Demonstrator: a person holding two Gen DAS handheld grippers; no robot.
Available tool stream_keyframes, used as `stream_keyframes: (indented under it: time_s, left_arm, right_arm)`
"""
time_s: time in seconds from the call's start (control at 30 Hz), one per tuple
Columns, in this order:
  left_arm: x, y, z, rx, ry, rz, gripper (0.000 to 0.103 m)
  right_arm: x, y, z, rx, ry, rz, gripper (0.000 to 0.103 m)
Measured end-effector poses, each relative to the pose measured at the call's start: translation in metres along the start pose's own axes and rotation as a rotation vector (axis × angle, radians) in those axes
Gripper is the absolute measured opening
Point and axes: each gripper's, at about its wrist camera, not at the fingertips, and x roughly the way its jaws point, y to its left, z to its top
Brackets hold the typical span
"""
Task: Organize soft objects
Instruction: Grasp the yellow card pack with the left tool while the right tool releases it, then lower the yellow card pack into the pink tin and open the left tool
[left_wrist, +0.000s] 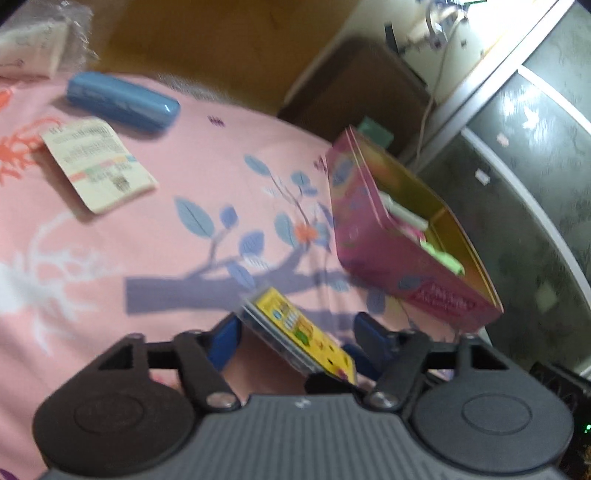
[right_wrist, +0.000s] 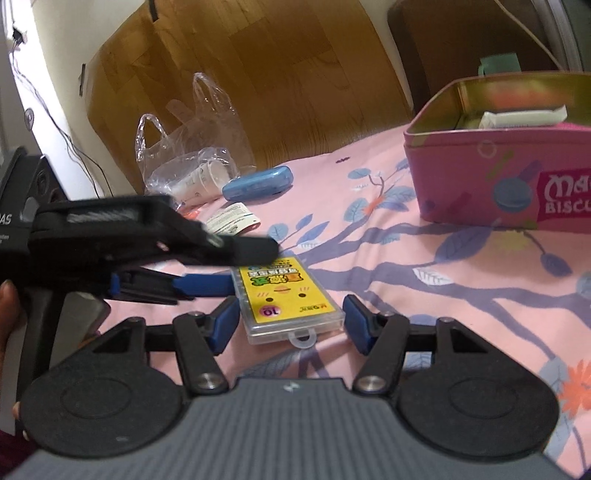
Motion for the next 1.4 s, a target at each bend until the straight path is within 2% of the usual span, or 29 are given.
stream_keyframes:
  time_s: [0.07,0.1,0.13,0.27,0.53,0.67,0.7,0.77,0.83,0.87,0.97,1.07,1.2,1.27,1.4]
  left_arm:
    - [0.005,-0.003,-0.003,0.001,0.008,0.003,0.05]
    - [0.006,-0.006,-0.004,0.008,0.007,0.012,0.041]
    - [0.008,-0.009,-0.003,0.013,0.013,0.012,0.037]
    - [0.01,-0.024,0.007,0.024,0.012,-0.041,0.036]
    - [0.041,-0.108,0.057,0.21,-0.004,-0.137,0.037]
    - [0.077,-0.15,0.076,0.269,0.014,-0.171,0.04]
    - [0.087,-0.158,0.078,0.277,0.021,-0.169,0.047]
    - [0.107,-0.173,0.081,0.305,0.028,-0.134,0.061]
    - [0.117,-0.182,0.076,0.331,0.016,-0.073,0.065]
    - [0.119,-0.181,0.073,0.334,0.018,-0.064,0.066]
    - [0.118,-0.171,0.065,0.327,0.028,-0.052,0.068]
    - [0.109,-0.159,0.061,0.323,0.01,-0.014,0.068]
    - [0.081,-0.149,0.054,0.363,-0.066,0.032,0.07]
    - [0.064,-0.141,0.05,0.375,-0.1,0.049,0.074]
    - [0.036,-0.117,0.037,0.386,-0.143,0.115,0.075]
  right_arm:
    - [0.001,-0.002,0.001,-0.008,-0.006,-0.002,0.064]
    - [0.0,-0.002,0.001,-0.012,-0.01,-0.005,0.064]
    - [0.0,-0.005,0.002,-0.014,-0.017,-0.009,0.064]
    - [-0.018,-0.01,0.006,-0.041,-0.098,-0.043,0.064]
    - [-0.055,-0.033,0.04,-0.127,-0.331,-0.224,0.063]
    - [-0.064,-0.059,0.056,-0.165,-0.4,-0.36,0.063]
    - [-0.062,-0.066,0.058,-0.183,-0.407,-0.408,0.063]
    - [-0.054,-0.08,0.062,-0.233,-0.389,-0.566,0.063]
    - [-0.044,-0.1,0.064,-0.258,-0.356,-0.759,0.062]
    - [-0.045,-0.109,0.064,-0.254,-0.346,-0.809,0.063]
    - [-0.062,-0.127,0.06,-0.181,-0.366,-0.789,0.063]
    - [-0.072,-0.126,0.054,-0.153,-0.393,-0.778,0.063]
    - [-0.078,-0.105,0.043,-0.134,-0.446,-0.72,0.063]
    - [-0.078,-0.089,0.038,-0.144,-0.461,-0.689,0.063]
    - [-0.072,-0.06,0.036,-0.188,-0.47,-0.609,0.063]
